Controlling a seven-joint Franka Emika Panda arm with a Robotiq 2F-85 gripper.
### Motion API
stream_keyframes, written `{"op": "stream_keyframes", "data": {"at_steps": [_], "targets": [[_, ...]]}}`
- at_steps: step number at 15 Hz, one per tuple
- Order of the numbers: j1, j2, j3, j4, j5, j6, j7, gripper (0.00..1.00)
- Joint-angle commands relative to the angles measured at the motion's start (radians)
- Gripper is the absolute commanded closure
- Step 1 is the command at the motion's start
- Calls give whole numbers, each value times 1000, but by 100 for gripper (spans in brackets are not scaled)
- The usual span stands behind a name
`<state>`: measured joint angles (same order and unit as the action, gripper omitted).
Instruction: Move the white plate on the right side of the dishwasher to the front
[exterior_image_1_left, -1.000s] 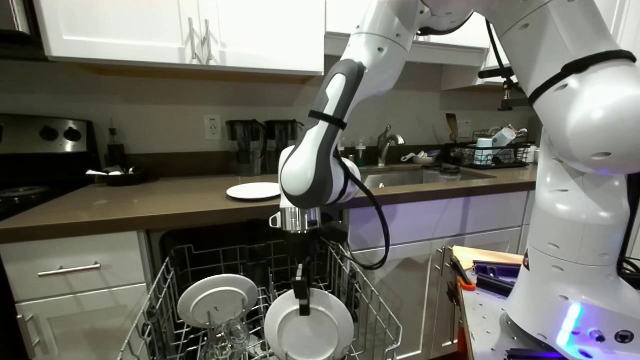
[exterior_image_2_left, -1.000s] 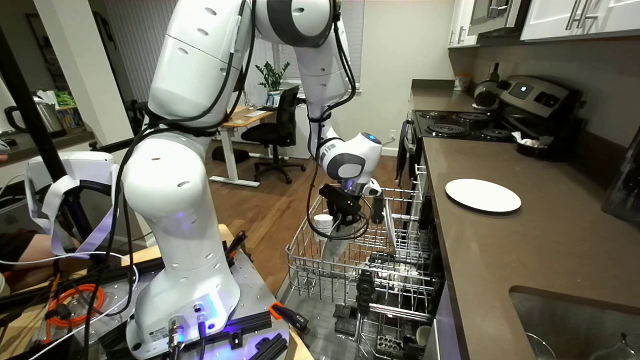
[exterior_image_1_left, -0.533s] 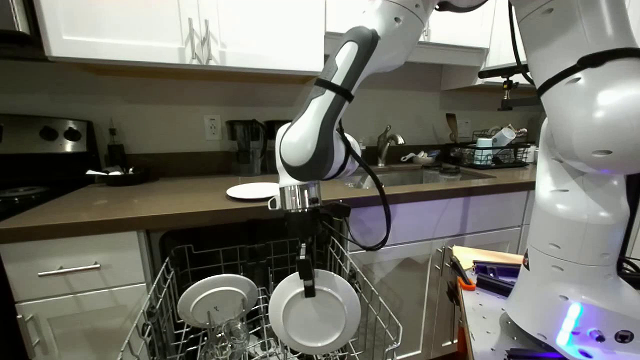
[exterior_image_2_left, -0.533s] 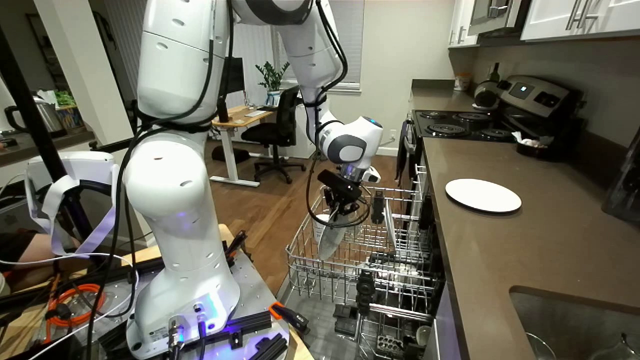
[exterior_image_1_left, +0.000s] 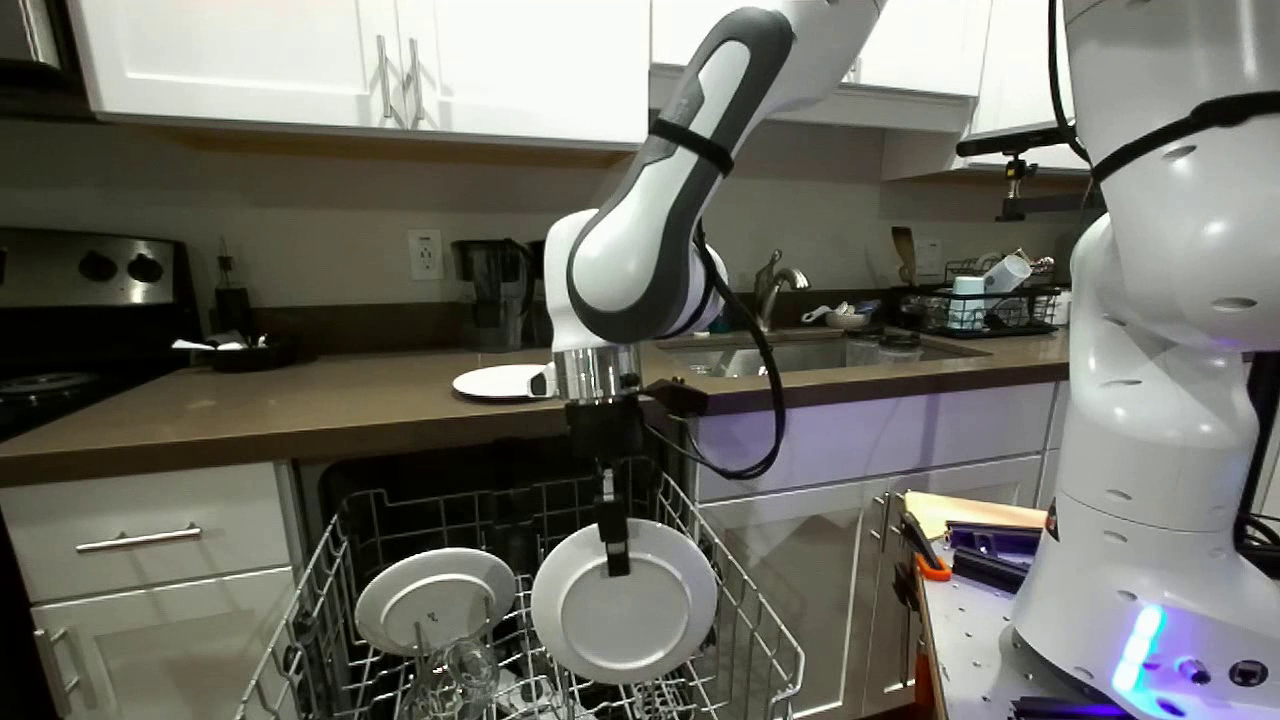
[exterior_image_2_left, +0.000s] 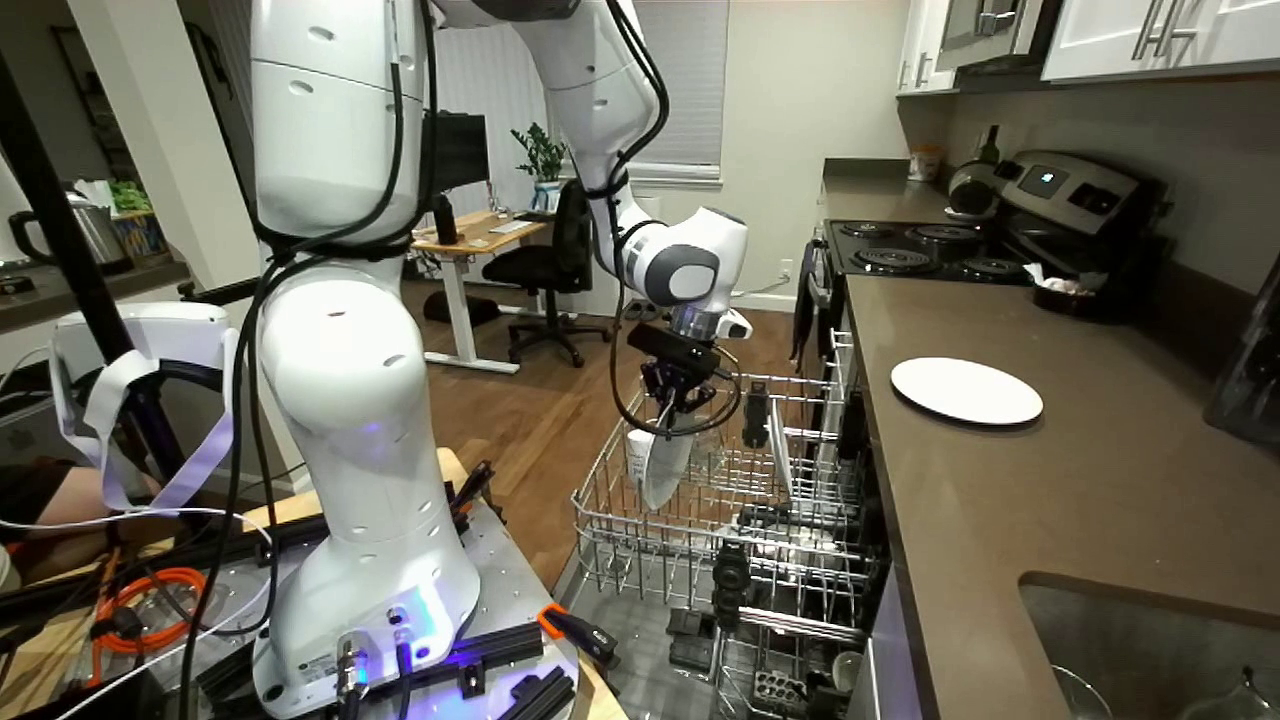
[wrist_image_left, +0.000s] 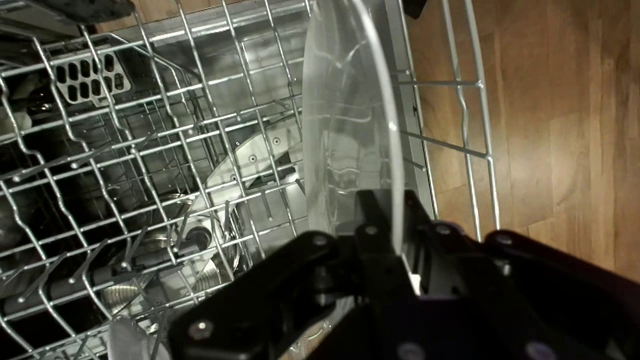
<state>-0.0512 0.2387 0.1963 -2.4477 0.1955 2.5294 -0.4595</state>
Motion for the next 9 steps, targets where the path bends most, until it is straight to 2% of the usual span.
{"op": "stream_keyframes", "data": {"at_steps": [1,9], "targets": [[34,-43,-13,-25,-38,-1,10,97],[57,-6,-2,-21,-39,45,-36,97]]}}
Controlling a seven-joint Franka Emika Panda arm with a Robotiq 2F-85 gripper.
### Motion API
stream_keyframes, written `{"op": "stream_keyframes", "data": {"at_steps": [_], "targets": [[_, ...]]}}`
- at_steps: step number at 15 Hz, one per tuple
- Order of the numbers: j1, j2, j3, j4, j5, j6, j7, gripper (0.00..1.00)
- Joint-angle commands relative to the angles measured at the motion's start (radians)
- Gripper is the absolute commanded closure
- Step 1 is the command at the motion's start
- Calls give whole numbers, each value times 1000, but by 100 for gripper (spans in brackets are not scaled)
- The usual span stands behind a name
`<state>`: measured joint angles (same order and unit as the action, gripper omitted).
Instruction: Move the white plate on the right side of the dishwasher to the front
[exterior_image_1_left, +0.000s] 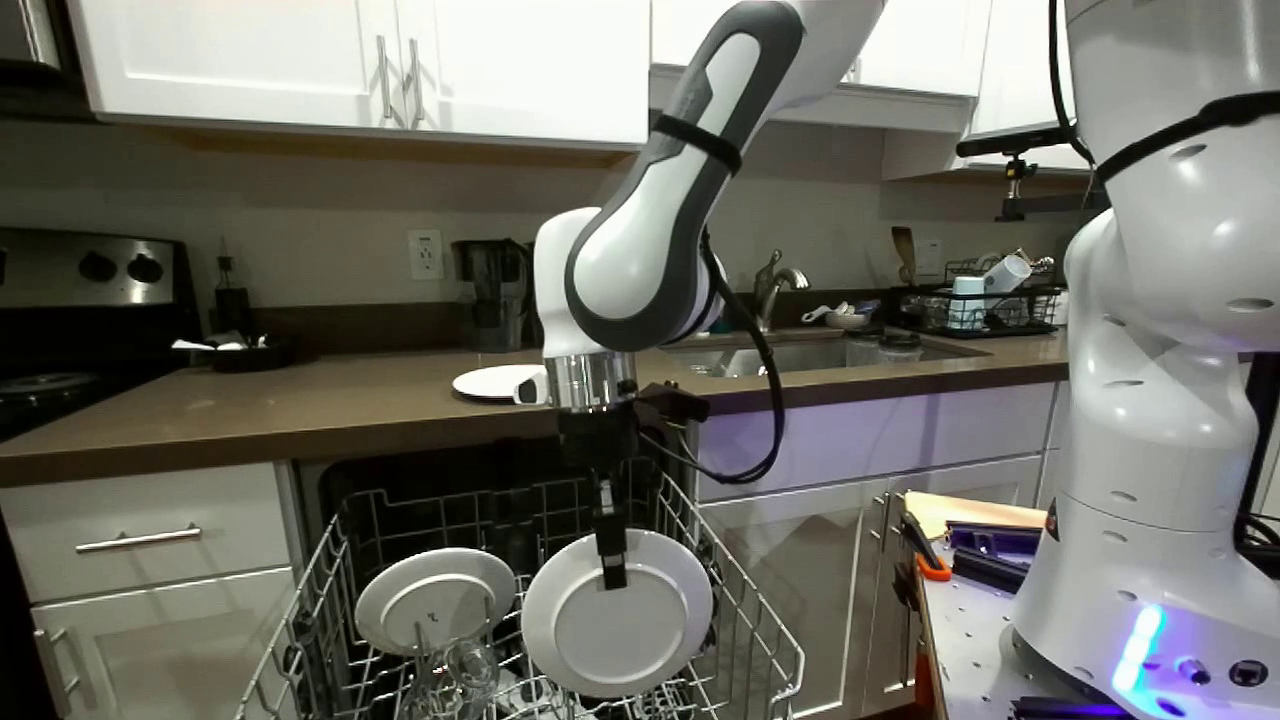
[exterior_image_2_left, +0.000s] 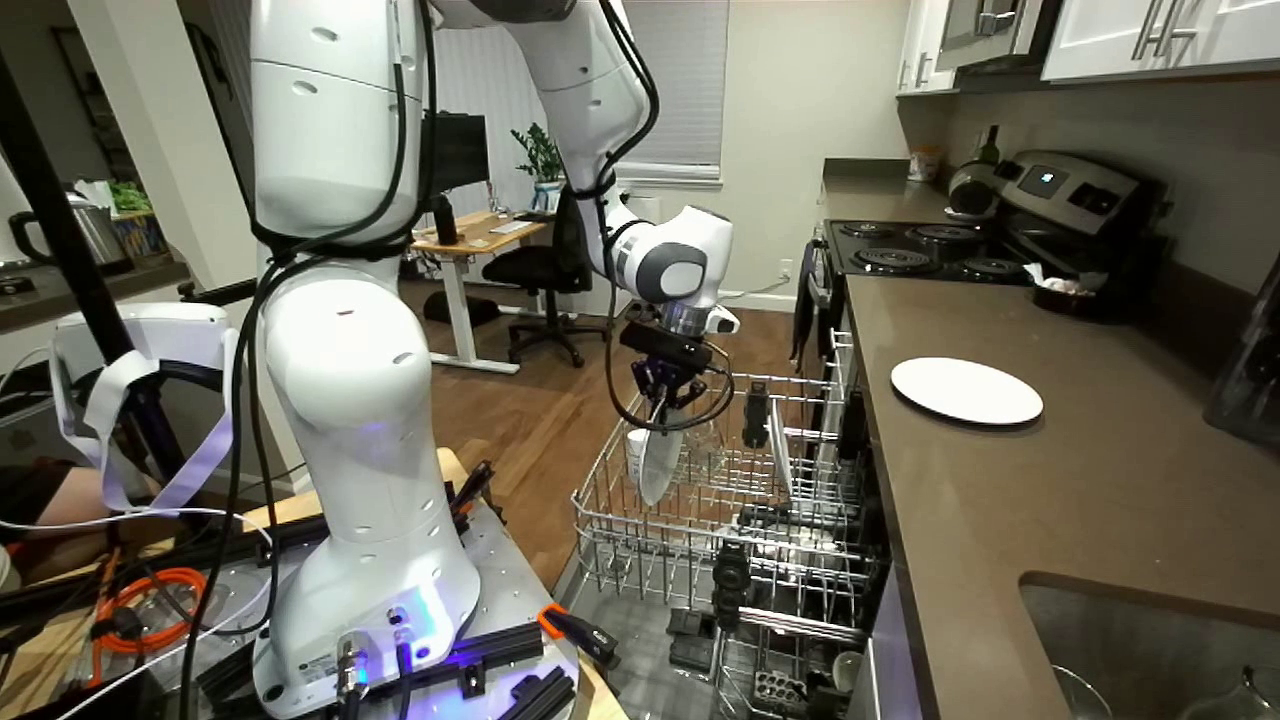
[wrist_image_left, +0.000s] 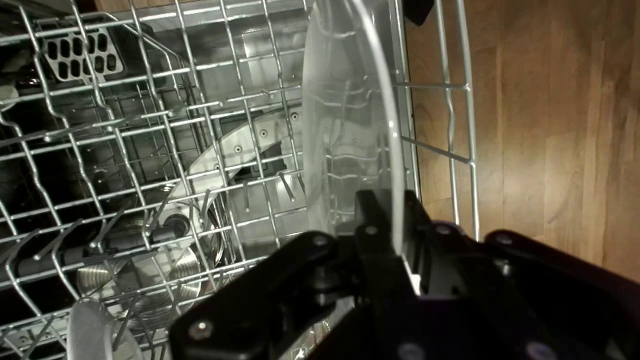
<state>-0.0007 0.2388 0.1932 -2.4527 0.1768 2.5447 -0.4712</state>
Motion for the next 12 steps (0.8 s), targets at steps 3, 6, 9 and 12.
{"op": "stream_keyframes", "data": {"at_steps": [3,6,9,12], "targets": [[7,2,14,-14,4,22,-29,97],[8,10,27,-15,10,25,-28,97],[7,14,43,-15,17,25,-33,97],[10,14,55,-15,15,20,-31,97]]}}
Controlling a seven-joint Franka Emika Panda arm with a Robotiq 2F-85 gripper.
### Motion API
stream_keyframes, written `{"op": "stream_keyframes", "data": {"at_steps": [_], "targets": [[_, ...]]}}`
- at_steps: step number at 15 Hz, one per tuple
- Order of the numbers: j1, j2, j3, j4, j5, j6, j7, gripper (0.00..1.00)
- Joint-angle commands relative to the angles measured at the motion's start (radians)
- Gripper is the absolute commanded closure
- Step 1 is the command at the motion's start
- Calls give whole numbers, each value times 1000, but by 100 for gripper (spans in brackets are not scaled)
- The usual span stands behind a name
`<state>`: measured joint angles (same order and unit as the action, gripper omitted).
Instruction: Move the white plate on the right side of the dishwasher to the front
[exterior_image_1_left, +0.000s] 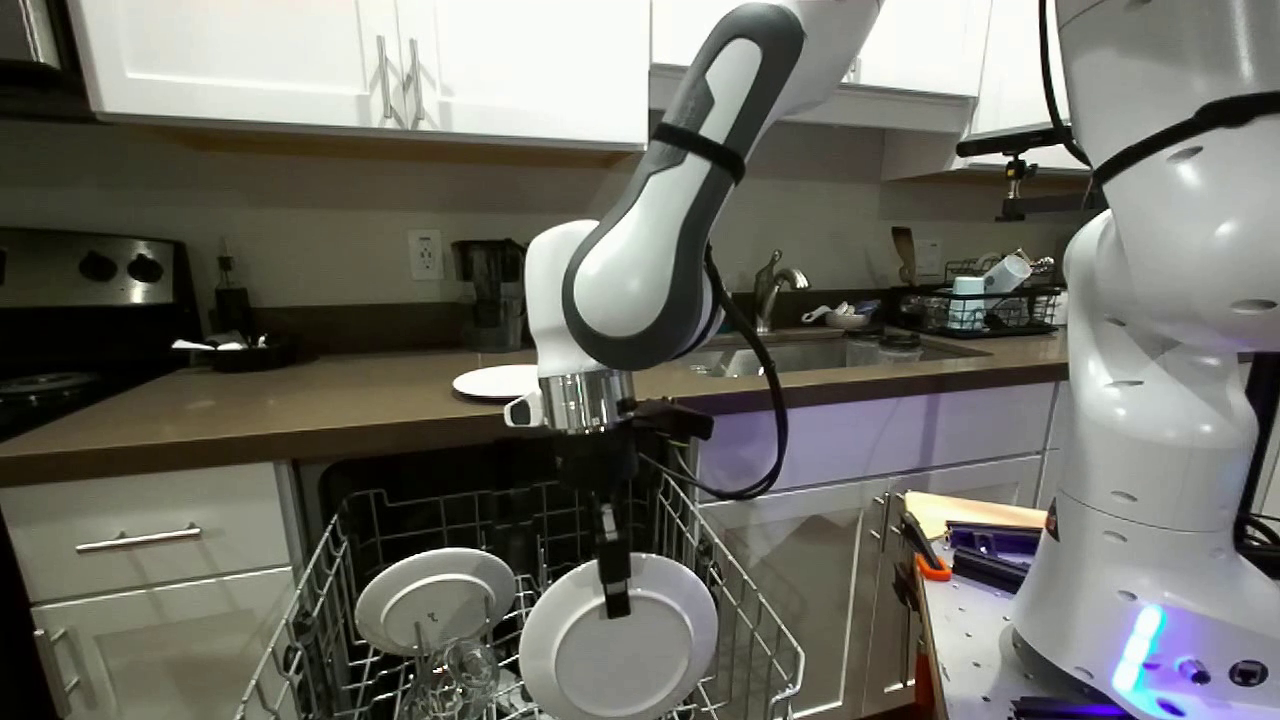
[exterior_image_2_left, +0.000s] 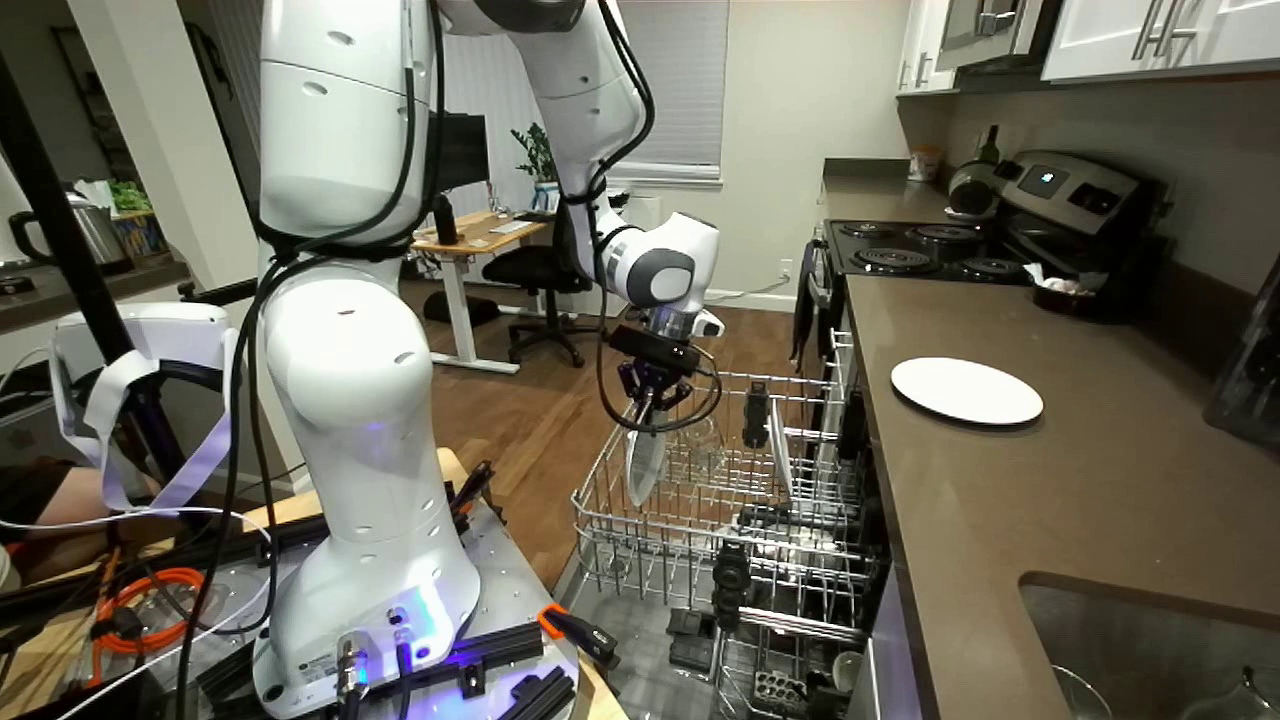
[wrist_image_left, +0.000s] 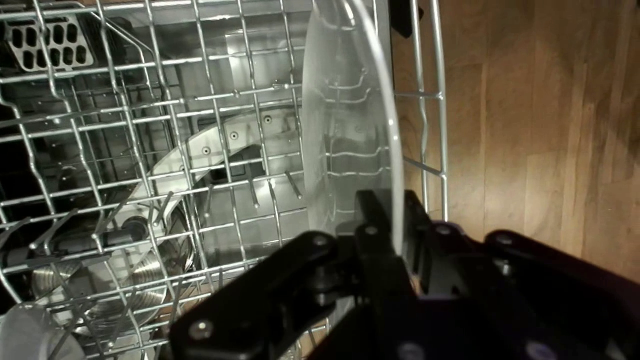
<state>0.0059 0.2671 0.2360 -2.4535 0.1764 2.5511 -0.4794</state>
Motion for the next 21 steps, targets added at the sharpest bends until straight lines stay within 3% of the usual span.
{"op": "stream_keyframes", "data": {"at_steps": [1,21], "targets": [[4,-13,15,-15,16,13,-22,97],[-19,193,36,24,-59,184,-1,97]]}}
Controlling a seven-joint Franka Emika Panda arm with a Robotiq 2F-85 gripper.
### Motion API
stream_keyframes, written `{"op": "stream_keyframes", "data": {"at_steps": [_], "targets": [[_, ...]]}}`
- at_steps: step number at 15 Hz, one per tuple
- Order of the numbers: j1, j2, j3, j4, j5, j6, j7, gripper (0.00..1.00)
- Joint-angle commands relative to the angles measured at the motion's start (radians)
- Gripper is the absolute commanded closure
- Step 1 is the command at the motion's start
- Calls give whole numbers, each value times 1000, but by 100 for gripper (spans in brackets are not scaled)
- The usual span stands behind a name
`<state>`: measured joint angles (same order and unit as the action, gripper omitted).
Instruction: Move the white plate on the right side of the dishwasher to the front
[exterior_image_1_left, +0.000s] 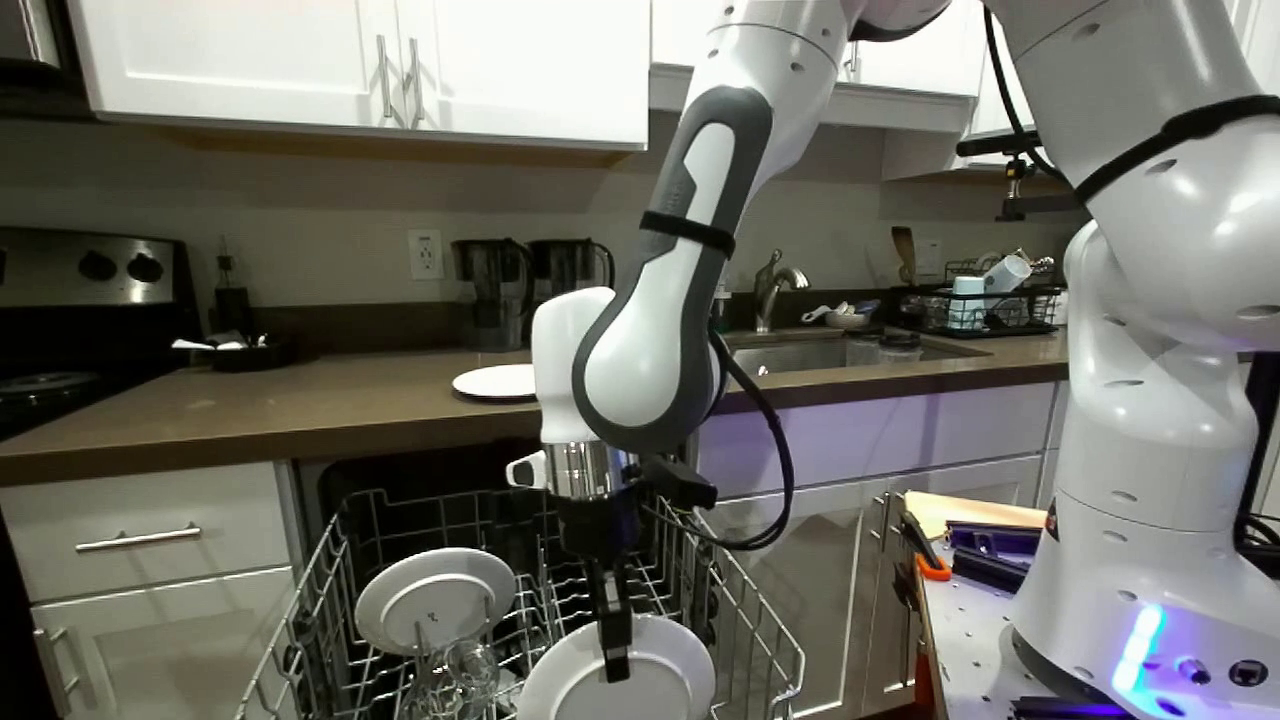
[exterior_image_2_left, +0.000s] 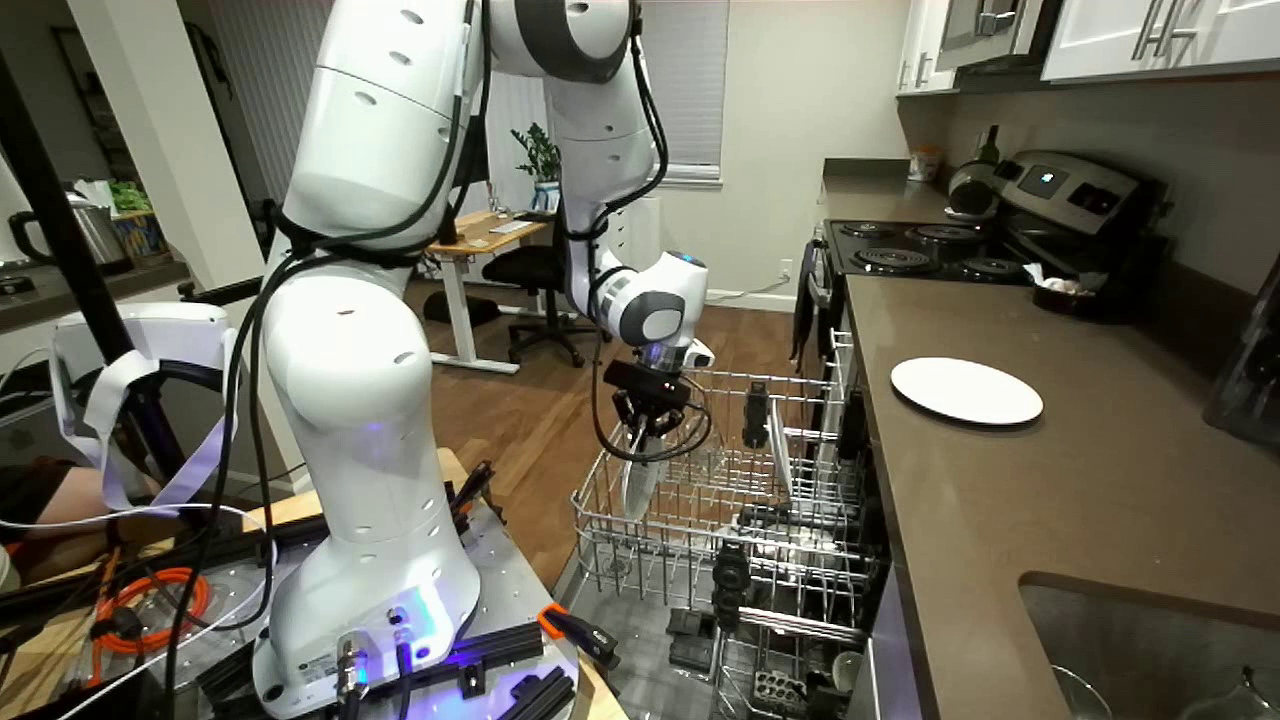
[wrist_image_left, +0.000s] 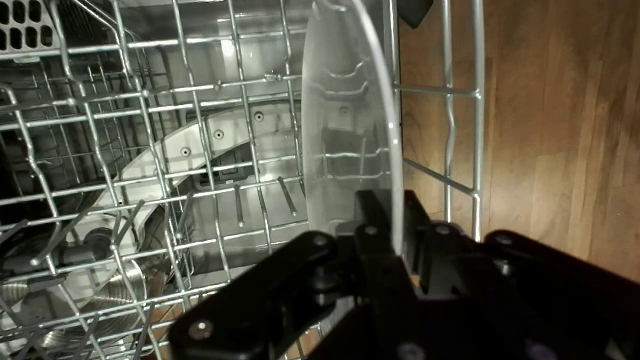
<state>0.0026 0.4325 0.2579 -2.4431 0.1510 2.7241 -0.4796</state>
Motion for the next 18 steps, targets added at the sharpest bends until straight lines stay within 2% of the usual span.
{"op": "stream_keyframes", "data": {"at_steps": [1,10,11,12,18], "targets": [[-15,36,12,18,-43,10,1,97],[-28,95,-5,32,-95,-2,15,97],[-36,91,1,32,-86,-10,17,61],[-41,86,2,29,-83,-13,18,60],[-56,6,8,-19,-70,-47,47,23]]}}
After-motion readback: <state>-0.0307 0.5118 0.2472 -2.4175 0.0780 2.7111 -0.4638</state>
